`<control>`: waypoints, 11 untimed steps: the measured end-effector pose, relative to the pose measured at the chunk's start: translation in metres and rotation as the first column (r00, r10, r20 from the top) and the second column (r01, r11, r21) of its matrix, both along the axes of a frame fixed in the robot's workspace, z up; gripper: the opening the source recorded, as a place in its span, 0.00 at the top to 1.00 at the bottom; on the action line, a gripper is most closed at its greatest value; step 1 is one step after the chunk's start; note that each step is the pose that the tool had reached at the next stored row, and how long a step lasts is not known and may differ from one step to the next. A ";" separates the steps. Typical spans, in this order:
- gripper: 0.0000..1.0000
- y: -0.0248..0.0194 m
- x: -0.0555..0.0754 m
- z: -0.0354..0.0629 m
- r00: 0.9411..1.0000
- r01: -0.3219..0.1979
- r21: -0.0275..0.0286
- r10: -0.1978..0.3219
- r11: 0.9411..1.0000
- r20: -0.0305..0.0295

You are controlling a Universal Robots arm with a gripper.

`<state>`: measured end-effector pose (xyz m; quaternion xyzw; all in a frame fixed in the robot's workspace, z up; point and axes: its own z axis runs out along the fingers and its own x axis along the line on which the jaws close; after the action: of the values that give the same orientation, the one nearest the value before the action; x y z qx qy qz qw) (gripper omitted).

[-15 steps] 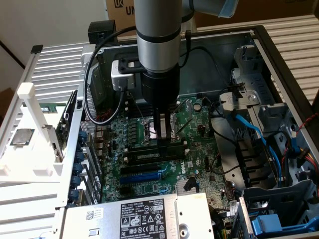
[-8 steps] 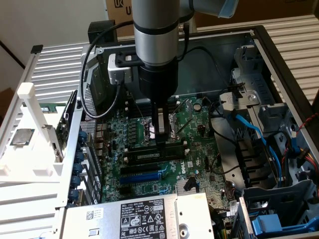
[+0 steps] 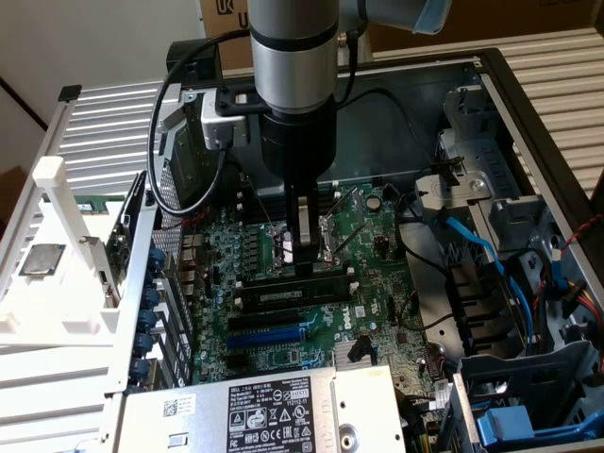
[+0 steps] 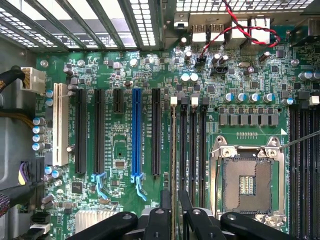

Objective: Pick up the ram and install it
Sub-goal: 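Press down the ram until it locks into place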

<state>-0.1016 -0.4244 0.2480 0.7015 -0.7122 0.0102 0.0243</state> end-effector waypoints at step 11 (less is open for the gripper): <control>0.80 0.0000 0.000 0.0000 1.000 0.000 0.000 0.000 1.000 0.000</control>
<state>-0.1016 -0.4244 0.2480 0.7015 -0.7122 0.0102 0.0243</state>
